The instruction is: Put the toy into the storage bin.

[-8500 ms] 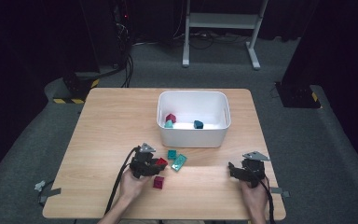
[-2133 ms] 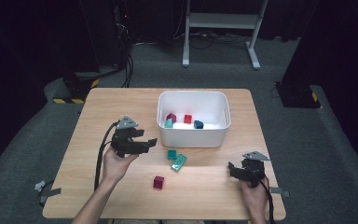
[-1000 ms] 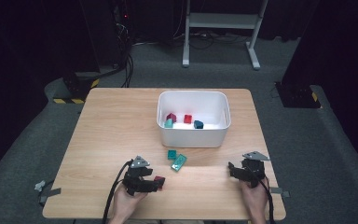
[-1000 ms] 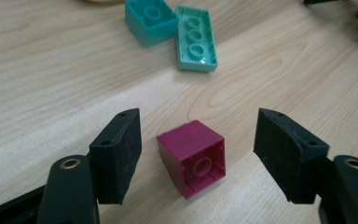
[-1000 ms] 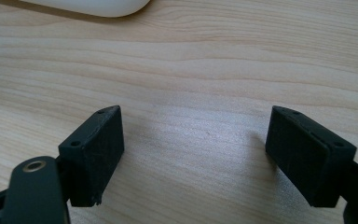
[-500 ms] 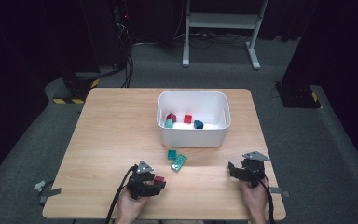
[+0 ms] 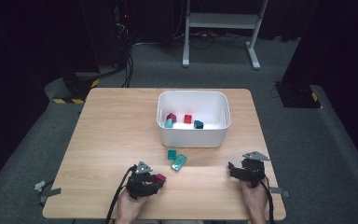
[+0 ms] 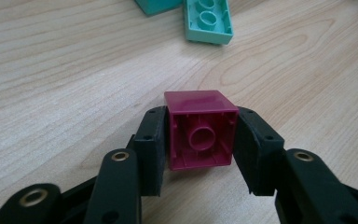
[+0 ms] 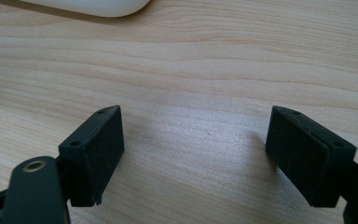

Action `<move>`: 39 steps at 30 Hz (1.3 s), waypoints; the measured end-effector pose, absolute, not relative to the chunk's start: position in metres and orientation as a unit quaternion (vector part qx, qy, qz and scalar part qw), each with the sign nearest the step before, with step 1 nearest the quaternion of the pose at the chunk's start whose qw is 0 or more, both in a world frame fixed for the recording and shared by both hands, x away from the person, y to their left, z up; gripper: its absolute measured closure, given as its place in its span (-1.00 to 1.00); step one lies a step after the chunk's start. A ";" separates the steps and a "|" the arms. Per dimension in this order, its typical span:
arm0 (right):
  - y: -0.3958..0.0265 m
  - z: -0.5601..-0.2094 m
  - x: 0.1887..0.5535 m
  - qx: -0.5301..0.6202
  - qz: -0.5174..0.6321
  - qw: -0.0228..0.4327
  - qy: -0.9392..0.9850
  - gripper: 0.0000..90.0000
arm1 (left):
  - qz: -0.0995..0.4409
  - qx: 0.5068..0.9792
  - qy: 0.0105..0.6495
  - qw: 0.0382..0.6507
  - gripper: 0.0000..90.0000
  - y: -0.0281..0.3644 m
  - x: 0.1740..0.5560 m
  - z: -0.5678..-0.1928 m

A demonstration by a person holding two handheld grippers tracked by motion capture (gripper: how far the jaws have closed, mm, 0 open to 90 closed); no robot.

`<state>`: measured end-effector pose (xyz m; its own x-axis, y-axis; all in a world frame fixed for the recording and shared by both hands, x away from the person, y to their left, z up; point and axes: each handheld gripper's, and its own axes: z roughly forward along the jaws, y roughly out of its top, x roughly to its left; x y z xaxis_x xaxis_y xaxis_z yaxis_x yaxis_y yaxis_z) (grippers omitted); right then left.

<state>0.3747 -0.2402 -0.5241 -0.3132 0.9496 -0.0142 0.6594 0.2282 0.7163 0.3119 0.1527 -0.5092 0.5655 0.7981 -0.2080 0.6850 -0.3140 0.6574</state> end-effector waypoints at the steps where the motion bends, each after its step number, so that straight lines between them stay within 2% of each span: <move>1: -0.240 -0.524 0.375 0.538 0.311 0.233 0.748 -0.57 | 0.077 0.806 0.459 0.367 0.28 0.153 0.312 -0.509; 14: -0.240 -0.524 0.375 0.538 0.311 0.233 0.748 -0.57 | 0.073 0.811 0.448 0.370 0.30 0.156 0.312 -0.505; 39: -0.240 -0.524 0.375 0.538 0.311 0.233 0.748 -0.57 | 0.071 0.803 0.442 0.394 0.30 0.180 0.330 -0.470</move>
<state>0.3747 -0.2403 -0.5241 -0.3134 0.9495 -0.0143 0.6593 0.2284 0.7164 0.3301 0.1797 -0.4699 0.5990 0.7654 -0.2351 0.6543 -0.2987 0.6947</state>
